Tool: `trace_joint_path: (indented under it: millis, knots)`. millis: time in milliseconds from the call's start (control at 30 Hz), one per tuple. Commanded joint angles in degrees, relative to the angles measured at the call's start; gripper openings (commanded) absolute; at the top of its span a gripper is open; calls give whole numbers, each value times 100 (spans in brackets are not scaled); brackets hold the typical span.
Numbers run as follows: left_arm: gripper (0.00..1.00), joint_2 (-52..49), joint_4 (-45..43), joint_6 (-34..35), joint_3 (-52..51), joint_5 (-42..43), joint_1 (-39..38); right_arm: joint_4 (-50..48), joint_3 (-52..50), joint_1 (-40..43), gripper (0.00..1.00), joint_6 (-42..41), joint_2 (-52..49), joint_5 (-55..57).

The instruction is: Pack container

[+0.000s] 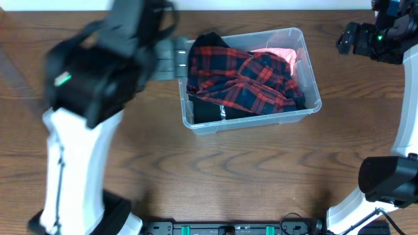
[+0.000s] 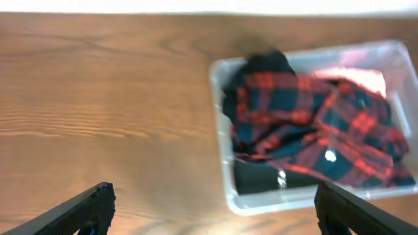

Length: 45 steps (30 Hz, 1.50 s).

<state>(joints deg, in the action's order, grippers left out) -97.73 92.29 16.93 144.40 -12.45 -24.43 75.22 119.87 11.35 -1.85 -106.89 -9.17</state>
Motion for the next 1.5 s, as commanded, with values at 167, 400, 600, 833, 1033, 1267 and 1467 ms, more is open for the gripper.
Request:
trace_joint_path:
  millis: [167,400,600,833,1033,1267,1467]
  knots:
    - [98,1185,-675,-33,-651,-328,962,2,-4,-7,99,107,0,17]
    - [98,2745,-3847,-337,-3536,273,1591,2,-4,-7,99,107,0,17]
    - [98,4142,-6920,-728,-6660,1436,2190,2,-4,-7,99,107,0,17]
    - [98,5685,-8865,-728,-9637,1974,2640,2,-4,-7,99,107,0,17]
    - [98,7020,-9331,-730,-11484,1928,2667,2,-4,-7,99,107,0,17]
    - [98,8371,-9984,-723,-13154,1930,2667,2,-4,-7,99,107,0,17]
    - [98,9110,-10222,-726,-13984,1930,2730,2,-4,-7,99,107,0,17]
